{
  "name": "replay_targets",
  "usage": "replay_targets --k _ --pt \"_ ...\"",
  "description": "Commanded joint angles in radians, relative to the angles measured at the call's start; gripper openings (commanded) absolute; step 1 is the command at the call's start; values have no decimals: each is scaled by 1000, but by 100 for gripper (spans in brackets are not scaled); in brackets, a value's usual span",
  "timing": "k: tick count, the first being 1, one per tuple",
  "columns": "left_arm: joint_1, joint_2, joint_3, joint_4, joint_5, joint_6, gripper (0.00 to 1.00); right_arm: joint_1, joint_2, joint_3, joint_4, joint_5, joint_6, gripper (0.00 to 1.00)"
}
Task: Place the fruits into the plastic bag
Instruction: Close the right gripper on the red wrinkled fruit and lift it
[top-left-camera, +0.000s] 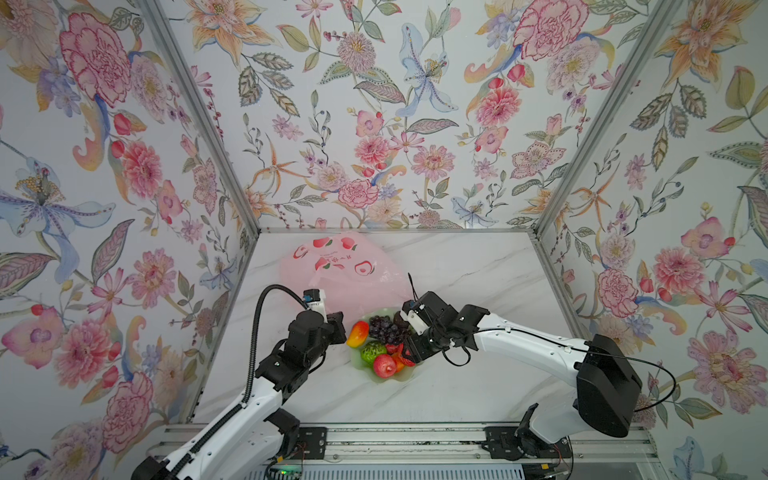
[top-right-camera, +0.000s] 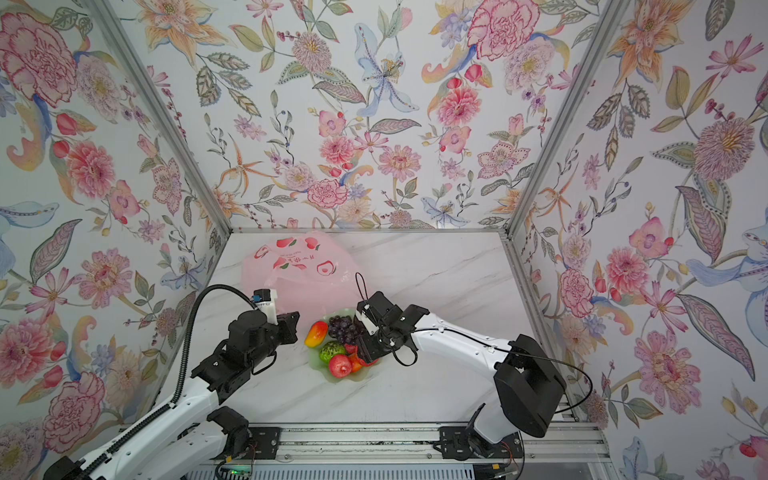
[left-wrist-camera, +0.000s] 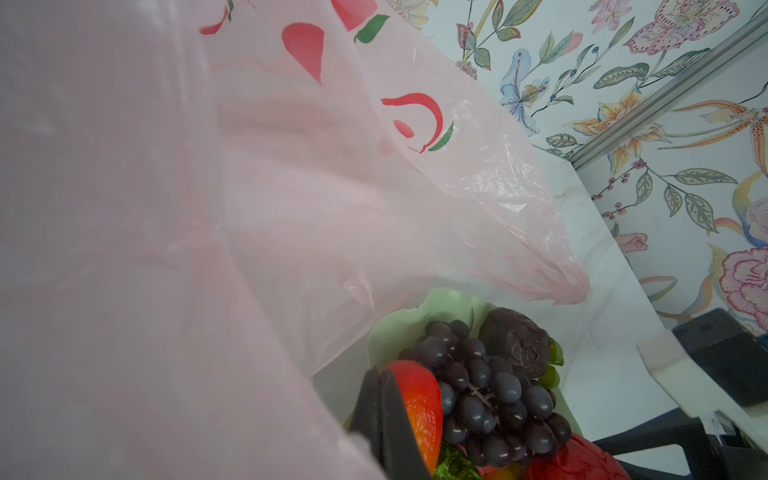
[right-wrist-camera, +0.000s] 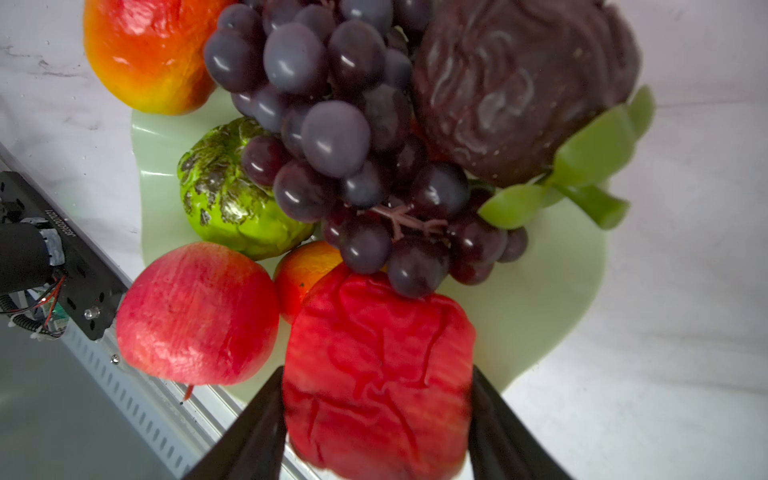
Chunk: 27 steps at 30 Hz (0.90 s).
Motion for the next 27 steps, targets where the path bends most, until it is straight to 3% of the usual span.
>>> replay_targets --k 1,7,12,17,27 --pt "-12 -6 18 5 21 -2 0 5 -53 -14 24 22 14 58" --pt "-12 -12 13 7 25 -7 0 -49 -168 -92 135 -65 88 56" --pt "-12 -12 16 8 36 -7 0 -134 -285 -191 310 -227 238 56" --pt "-12 -9 20 16 49 -6 0 -167 -376 -248 531 -262 391 55" --pt "-12 35 55 22 92 10 0 -157 -174 -106 711 -341 460 54"
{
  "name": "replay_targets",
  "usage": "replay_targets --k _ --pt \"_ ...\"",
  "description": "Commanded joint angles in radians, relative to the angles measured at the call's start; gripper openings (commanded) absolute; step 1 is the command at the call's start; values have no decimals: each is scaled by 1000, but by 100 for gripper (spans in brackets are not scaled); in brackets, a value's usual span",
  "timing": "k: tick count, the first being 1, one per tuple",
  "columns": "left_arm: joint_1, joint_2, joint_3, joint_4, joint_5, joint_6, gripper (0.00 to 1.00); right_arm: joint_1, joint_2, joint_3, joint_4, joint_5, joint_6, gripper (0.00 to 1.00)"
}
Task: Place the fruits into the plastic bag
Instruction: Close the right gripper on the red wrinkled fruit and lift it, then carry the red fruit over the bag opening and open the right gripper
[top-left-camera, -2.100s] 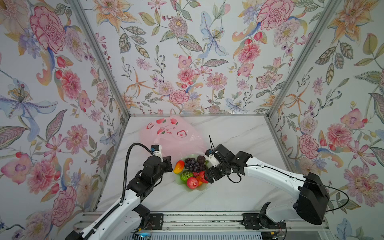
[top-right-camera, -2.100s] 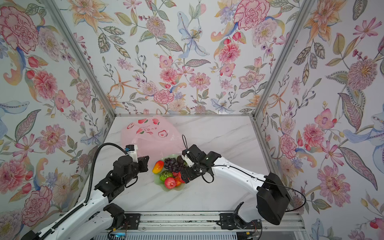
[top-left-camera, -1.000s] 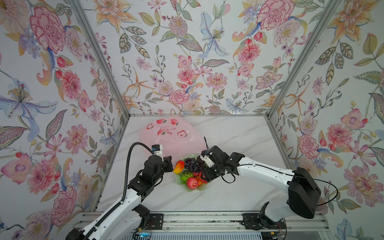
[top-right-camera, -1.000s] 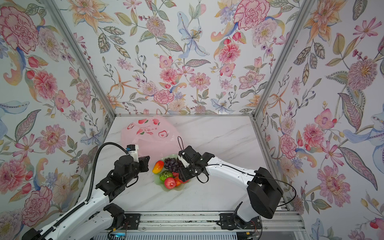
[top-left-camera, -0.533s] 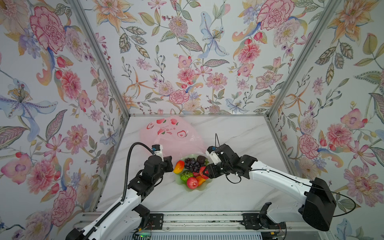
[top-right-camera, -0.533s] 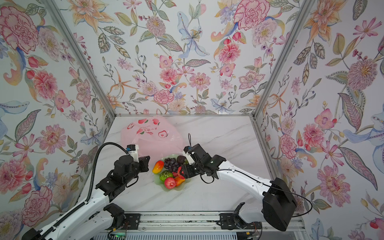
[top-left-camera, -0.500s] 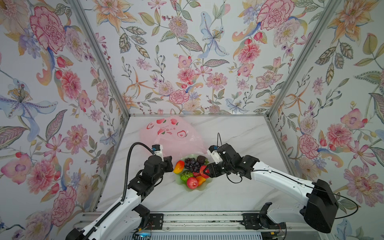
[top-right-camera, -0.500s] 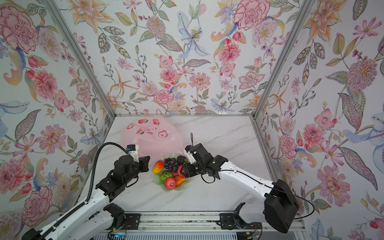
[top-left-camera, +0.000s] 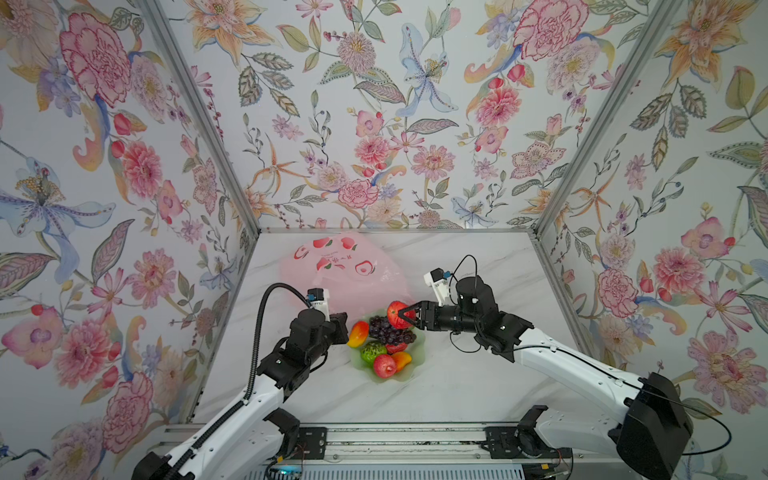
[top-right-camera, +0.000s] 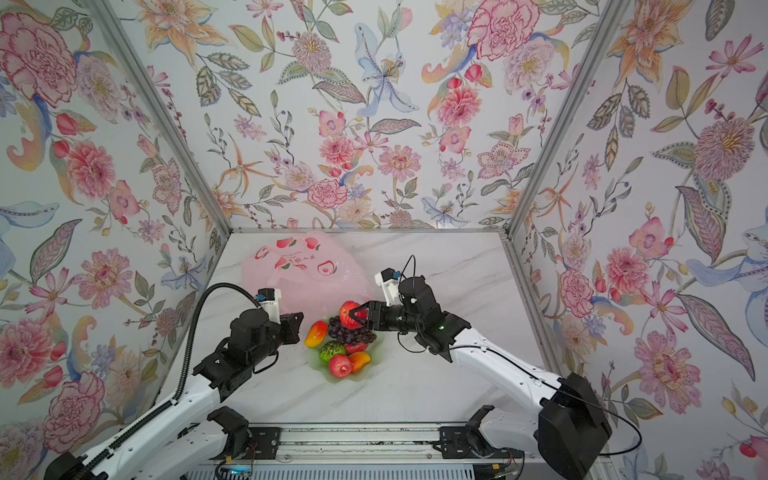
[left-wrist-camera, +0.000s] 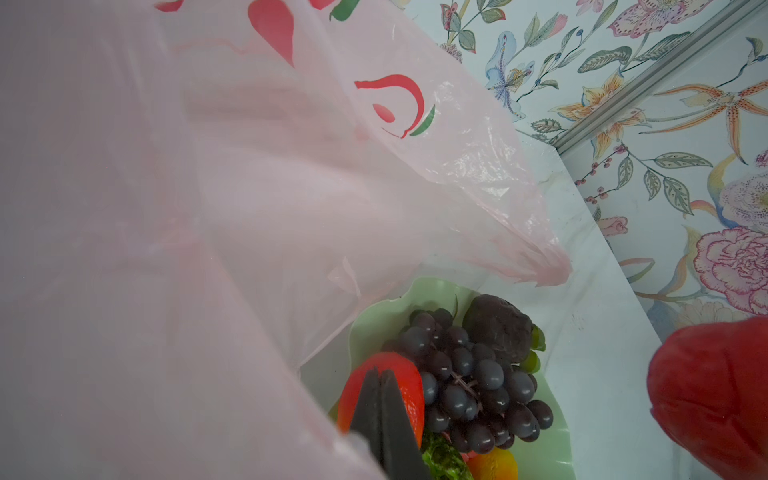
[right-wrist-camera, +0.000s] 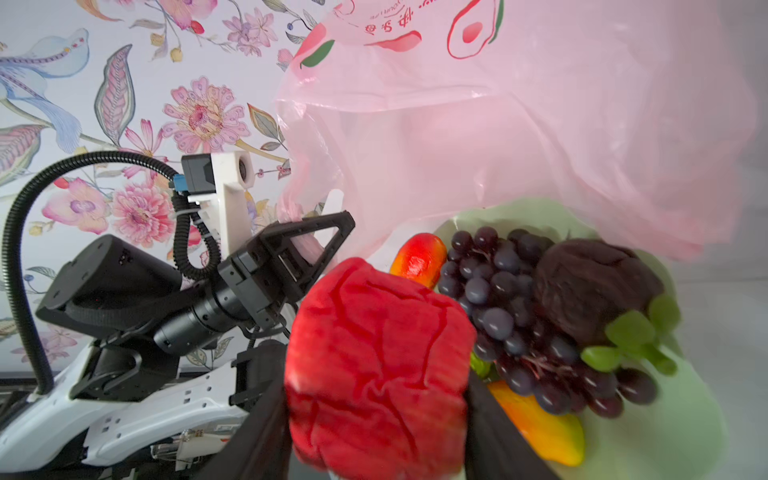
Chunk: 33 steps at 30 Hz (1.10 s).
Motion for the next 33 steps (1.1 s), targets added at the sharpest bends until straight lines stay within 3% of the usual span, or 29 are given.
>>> replay_targets --k 1,15,29,33 --pt "-9 4 35 21 32 7 0 9 81 89 81 -35 20 54" --pt "-11 -4 32 34 62 1 0 100 574 611 -174 34 -162 54" --pt "-10 -9 44 45 85 -2 0 118 705 691 -245 161 -208 54" --pt "-10 -14 39 66 92 -21 0 125 752 752 -265 264 -206 54"
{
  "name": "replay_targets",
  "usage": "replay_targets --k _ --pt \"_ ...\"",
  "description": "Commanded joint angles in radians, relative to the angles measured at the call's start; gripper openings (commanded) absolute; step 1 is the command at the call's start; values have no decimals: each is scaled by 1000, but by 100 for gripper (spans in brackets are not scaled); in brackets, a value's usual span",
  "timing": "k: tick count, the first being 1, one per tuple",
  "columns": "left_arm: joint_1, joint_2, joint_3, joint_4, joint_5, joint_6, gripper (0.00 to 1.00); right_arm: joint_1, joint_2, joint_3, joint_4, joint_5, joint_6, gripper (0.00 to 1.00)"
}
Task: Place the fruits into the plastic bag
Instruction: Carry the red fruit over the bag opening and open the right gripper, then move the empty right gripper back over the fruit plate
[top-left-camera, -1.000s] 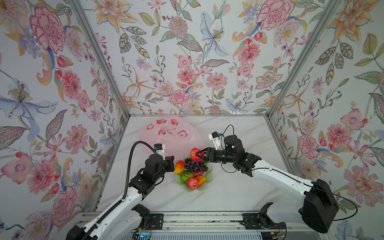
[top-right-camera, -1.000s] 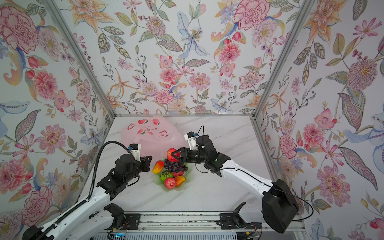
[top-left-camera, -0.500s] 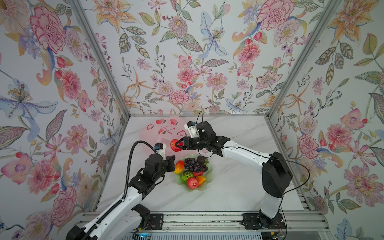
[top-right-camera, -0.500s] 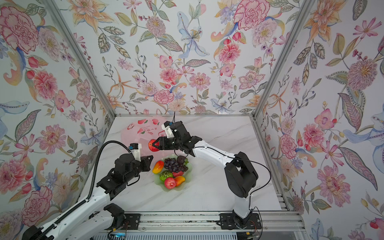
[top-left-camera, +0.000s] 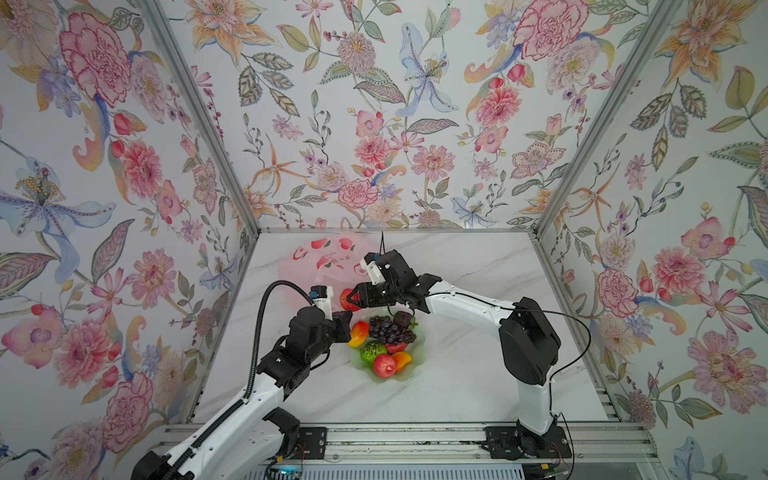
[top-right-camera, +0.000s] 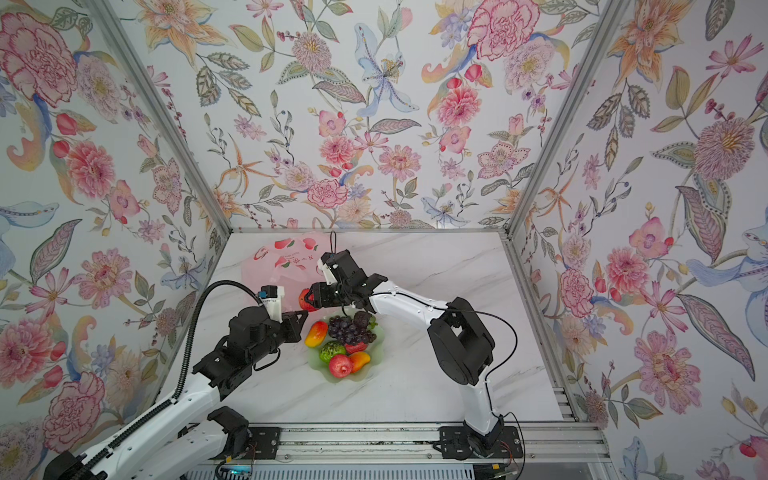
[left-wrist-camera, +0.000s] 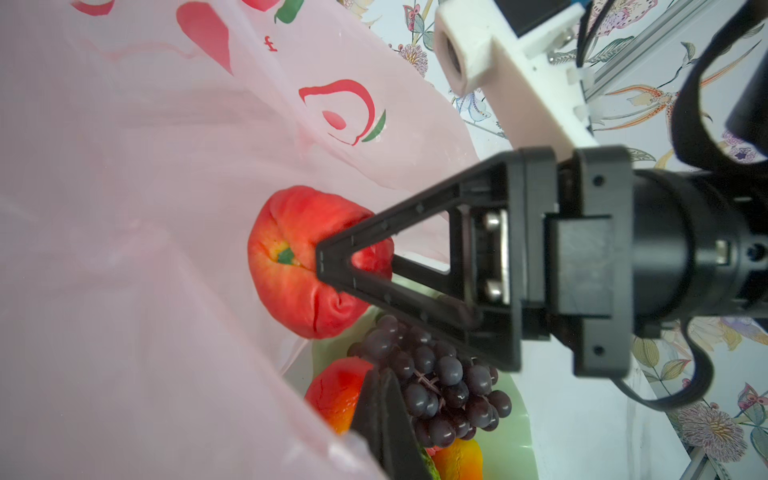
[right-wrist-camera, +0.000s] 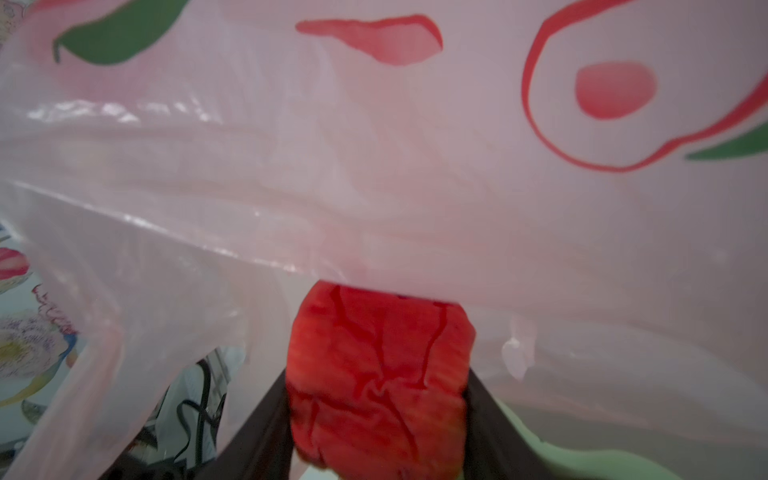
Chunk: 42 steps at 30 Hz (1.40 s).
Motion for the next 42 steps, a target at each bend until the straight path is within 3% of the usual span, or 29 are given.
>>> replay_targets --k 1,11,13,16,17,18,20,23,29,37,42 --pt "-6 -14 25 43 27 -20 0 2 41 48 -28 119 -1 55" --pt "-23 -21 16 71 49 -46 0 -41 116 40 195 241 264 59" --pt "-27 -31 7 73 52 -51 0 -53 120 26 239 247 313 63" --pt "-26 -42 -6 75 50 -54 0 -63 149 13 419 127 357 77" --pt "-27 -46 -11 75 50 -53 0 -66 167 15 492 82 378 85" --pt "-27 -49 -15 78 49 -55 0 -70 183 18 567 19 405 100" --pt "-28 -52 -20 80 49 -56 0 -72 196 10 695 -39 445 99" --pt "-28 -56 -20 76 52 -56 0 -72 189 4 750 -75 457 99" --pt "-28 -61 -21 73 50 -58 0 -79 118 -31 653 -80 391 99" --pt "-28 -83 -52 84 56 -58 0 -84 -30 -57 304 14 172 99" --pt "-28 -108 -94 124 113 -56 0 -154 -78 -26 164 50 43 99"
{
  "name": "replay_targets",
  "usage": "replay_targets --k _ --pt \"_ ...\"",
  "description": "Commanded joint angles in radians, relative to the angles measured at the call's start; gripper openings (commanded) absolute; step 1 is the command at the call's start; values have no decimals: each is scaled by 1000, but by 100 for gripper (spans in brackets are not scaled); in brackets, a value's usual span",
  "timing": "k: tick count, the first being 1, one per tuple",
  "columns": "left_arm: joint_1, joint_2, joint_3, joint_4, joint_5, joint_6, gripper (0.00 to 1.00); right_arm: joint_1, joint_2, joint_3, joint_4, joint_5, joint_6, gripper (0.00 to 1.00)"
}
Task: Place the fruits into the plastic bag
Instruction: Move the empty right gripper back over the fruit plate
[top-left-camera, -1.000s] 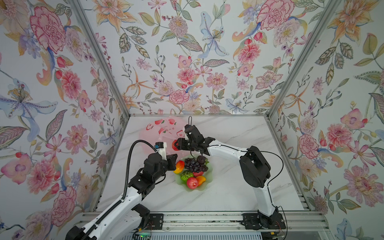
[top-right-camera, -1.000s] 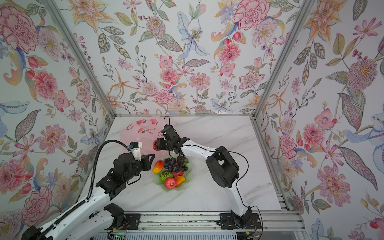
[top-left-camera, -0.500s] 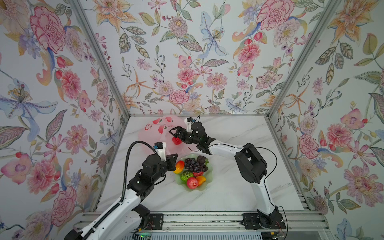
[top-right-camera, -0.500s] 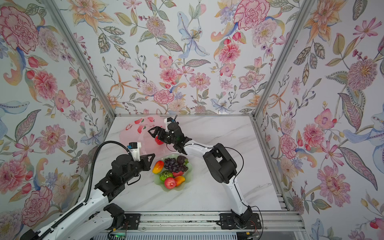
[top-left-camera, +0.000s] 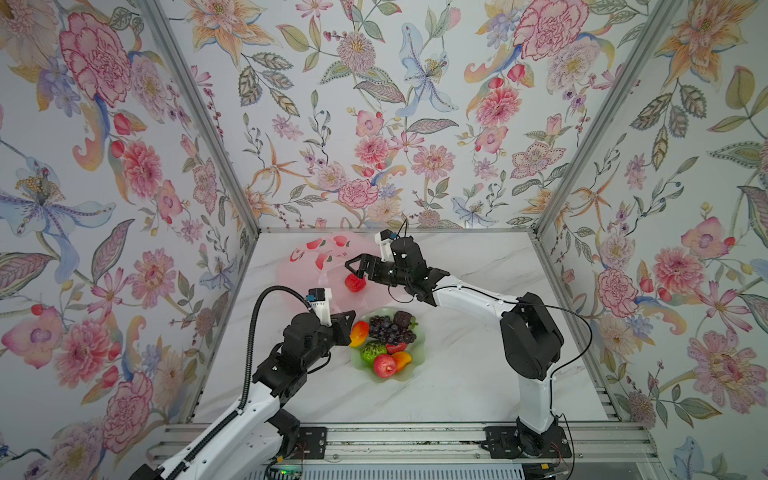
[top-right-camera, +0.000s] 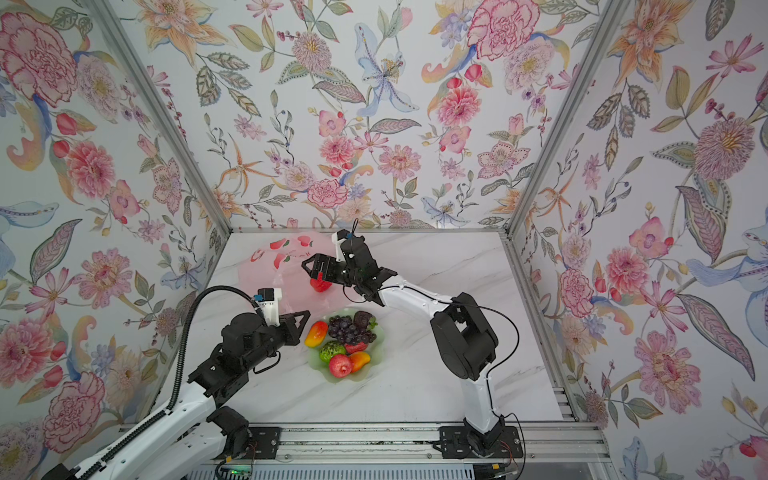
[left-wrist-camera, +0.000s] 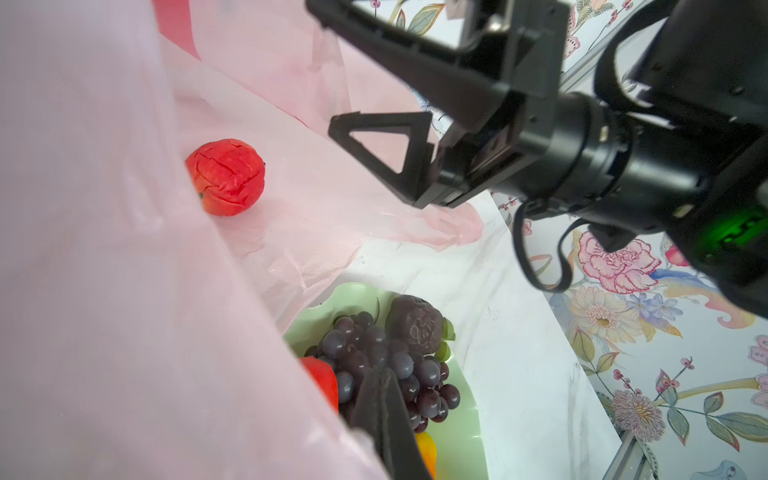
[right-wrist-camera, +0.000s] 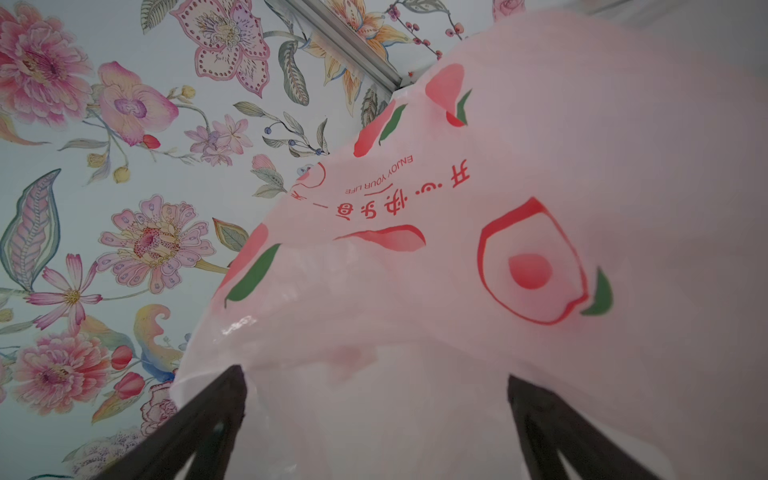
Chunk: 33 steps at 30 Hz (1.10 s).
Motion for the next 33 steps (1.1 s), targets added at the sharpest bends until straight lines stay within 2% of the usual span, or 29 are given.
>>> replay_targets --k 1,4,7,12,18,21,23,25,29,33 --pt "-11 -24 -37 53 65 -5 0 -65 -29 45 -161 57 -164 99" --pt "-11 -29 -54 61 108 -13 0 -97 -32 107 -234 53 -202 99" --pt "-12 -31 -50 62 148 -7 0 -84 -83 96 -241 50 -206 99" --pt "-12 -66 -41 49 178 30 0 7 -258 3 -282 137 -248 99" --pt "-12 -113 -17 -38 194 122 7 104 -462 -63 -483 222 -313 99" --pt "-12 -140 8 -91 167 198 16 131 -573 -135 -543 238 -303 99" --pt "-11 -149 27 -114 141 241 12 144 -652 -201 -556 246 -281 99" --pt "-13 -153 36 -117 109 279 1 159 -731 -282 -547 248 -262 99" --pt "-12 -146 3 -39 33 300 0 175 -874 -451 -492 255 -225 99" --pt "-11 -112 -24 29 -34 308 0 174 -956 -548 -479 286 -230 99"
